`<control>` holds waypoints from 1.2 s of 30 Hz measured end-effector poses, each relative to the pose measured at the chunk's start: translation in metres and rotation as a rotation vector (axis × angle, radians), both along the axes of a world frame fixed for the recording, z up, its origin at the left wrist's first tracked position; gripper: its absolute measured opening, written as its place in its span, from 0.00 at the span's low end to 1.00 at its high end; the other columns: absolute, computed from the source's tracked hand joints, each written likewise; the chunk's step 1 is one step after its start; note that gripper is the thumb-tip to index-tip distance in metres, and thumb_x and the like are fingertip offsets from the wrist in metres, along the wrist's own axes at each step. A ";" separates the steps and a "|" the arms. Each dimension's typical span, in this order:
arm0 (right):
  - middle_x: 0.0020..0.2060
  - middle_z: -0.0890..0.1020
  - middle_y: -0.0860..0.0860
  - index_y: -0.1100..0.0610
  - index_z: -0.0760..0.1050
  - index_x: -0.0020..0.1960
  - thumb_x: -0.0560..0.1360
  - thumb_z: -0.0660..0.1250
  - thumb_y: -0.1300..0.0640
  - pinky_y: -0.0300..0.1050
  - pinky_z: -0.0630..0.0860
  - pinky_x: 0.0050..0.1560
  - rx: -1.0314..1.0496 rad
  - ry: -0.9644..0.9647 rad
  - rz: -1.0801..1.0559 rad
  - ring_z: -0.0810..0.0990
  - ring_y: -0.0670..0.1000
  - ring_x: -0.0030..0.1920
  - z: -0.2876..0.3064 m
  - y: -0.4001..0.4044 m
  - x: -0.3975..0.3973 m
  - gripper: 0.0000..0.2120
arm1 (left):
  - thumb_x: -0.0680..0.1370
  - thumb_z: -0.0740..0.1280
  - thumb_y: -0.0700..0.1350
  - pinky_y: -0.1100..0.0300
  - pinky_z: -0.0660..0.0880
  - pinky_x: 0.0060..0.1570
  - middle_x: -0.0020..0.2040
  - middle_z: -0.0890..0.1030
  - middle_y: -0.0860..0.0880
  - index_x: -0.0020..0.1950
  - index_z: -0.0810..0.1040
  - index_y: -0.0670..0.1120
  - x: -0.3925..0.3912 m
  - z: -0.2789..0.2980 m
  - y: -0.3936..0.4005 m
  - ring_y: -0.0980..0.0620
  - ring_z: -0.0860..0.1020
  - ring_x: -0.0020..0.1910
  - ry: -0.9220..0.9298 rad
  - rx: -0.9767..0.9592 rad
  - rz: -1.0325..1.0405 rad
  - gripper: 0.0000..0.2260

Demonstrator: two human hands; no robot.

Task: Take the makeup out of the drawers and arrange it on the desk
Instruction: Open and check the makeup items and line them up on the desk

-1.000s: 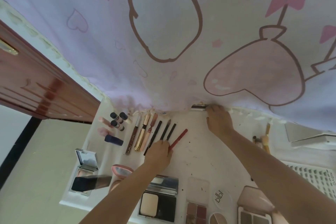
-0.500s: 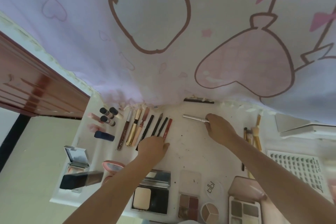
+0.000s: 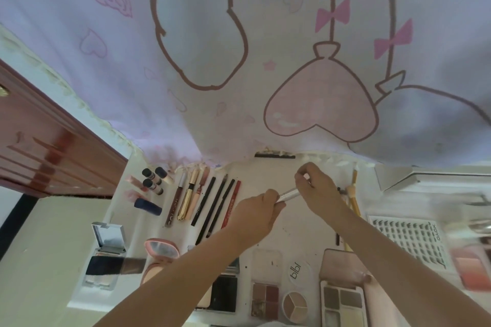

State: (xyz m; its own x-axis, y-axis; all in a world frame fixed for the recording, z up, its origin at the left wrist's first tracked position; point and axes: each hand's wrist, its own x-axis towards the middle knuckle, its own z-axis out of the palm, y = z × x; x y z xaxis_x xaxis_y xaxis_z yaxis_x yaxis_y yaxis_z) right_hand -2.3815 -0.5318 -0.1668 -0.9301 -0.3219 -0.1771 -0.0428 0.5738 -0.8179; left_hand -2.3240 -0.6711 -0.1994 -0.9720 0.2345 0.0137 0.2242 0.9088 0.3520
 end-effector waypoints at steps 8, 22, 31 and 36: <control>0.27 0.69 0.47 0.47 0.63 0.41 0.78 0.56 0.62 0.33 0.64 0.26 -0.077 0.106 0.242 0.68 0.43 0.23 0.031 0.025 0.011 0.12 | 0.81 0.52 0.46 0.69 0.63 0.27 0.30 0.66 0.54 0.43 0.65 0.48 0.008 0.043 0.005 0.58 0.63 0.27 -0.368 0.460 -0.005 0.09; 0.39 0.77 0.42 0.45 0.69 0.48 0.78 0.58 0.57 0.31 0.74 0.36 -0.083 -0.109 0.428 0.77 0.36 0.33 0.031 0.030 0.010 0.06 | 0.81 0.53 0.47 0.72 0.66 0.34 0.32 0.64 0.56 0.47 0.71 0.43 0.017 0.050 -0.010 0.60 0.63 0.29 -0.244 0.215 0.068 0.11; 0.46 0.75 0.39 0.41 0.67 0.50 0.76 0.63 0.63 0.32 0.75 0.39 -0.188 -0.127 0.408 0.76 0.31 0.38 0.020 0.033 0.010 0.16 | 0.81 0.53 0.48 0.73 0.66 0.33 0.31 0.65 0.56 0.46 0.69 0.46 0.018 0.045 -0.011 0.61 0.63 0.29 -0.271 0.229 0.088 0.10; 0.20 0.75 0.42 0.49 0.69 0.35 0.79 0.58 0.58 0.33 0.68 0.30 -0.024 -0.085 0.353 0.70 0.40 0.21 0.010 0.023 0.007 0.14 | 0.82 0.52 0.49 0.71 0.63 0.30 0.32 0.64 0.56 0.44 0.67 0.47 0.019 0.039 -0.010 0.60 0.63 0.30 -0.270 0.217 0.072 0.10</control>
